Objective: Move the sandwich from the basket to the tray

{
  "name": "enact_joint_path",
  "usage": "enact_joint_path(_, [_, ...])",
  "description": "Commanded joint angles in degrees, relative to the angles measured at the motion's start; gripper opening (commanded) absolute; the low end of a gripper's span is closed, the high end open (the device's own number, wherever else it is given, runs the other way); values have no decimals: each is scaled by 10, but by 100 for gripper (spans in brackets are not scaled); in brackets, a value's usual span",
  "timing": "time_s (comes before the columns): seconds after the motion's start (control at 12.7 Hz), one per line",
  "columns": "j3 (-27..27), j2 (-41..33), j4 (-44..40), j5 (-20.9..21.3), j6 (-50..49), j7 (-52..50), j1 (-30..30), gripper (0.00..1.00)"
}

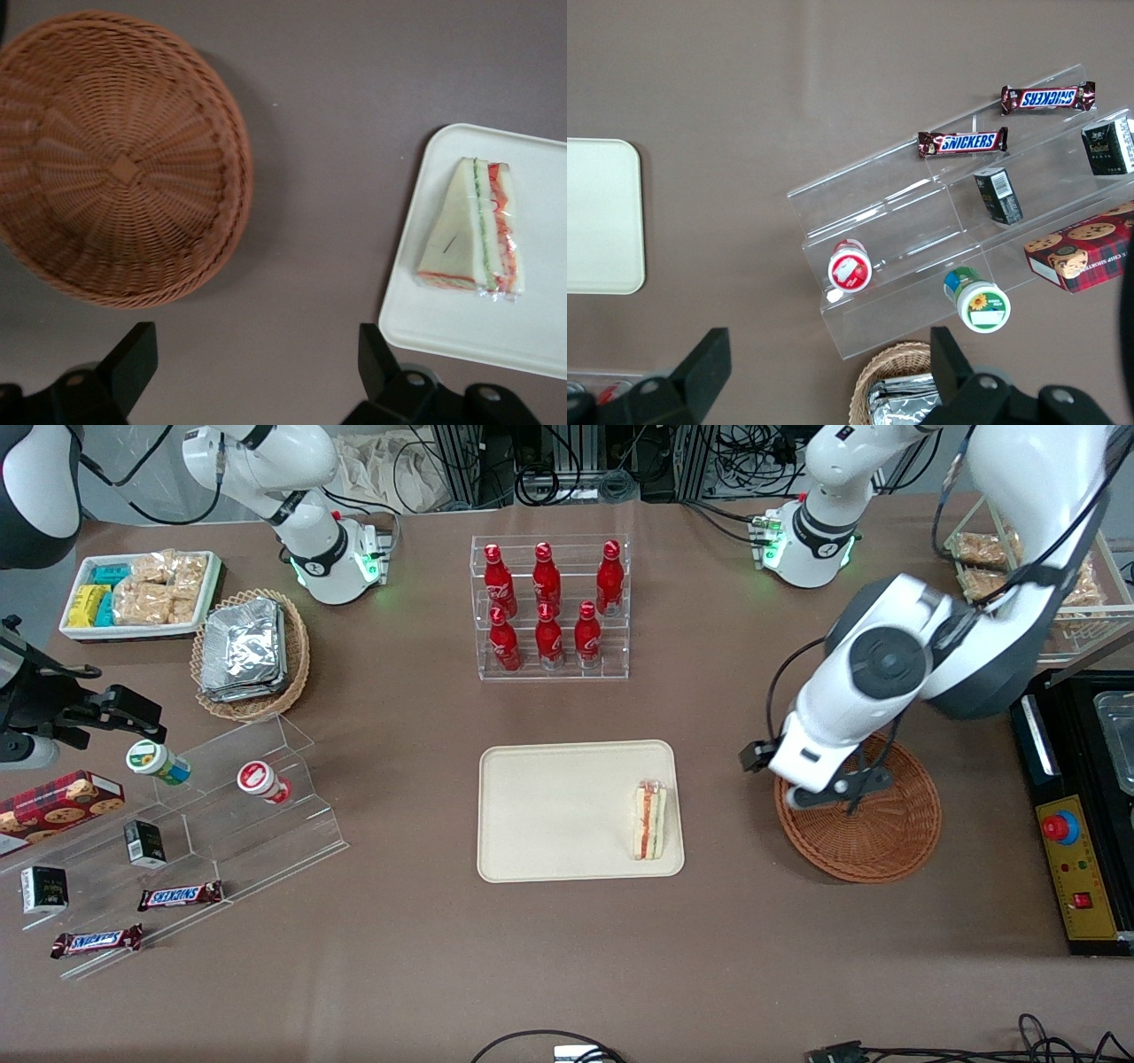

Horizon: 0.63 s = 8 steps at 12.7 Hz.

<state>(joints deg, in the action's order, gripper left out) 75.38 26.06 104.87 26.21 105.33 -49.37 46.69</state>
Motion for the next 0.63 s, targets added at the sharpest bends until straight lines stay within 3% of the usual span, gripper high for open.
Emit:
enact_joint_path(0.0, [80, -14, 0, 0, -27, 50, 114, 100])
enact_joint_path(0.39, [74, -9, -19, 4, -16, 60, 111, 100])
enact_joint_path(0.47, [59, -11, -18, 6, -21, 61, 102, 100])
enact_joint_path(0.55, [11, -15, -16, 7, -25, 64, 63, 100])
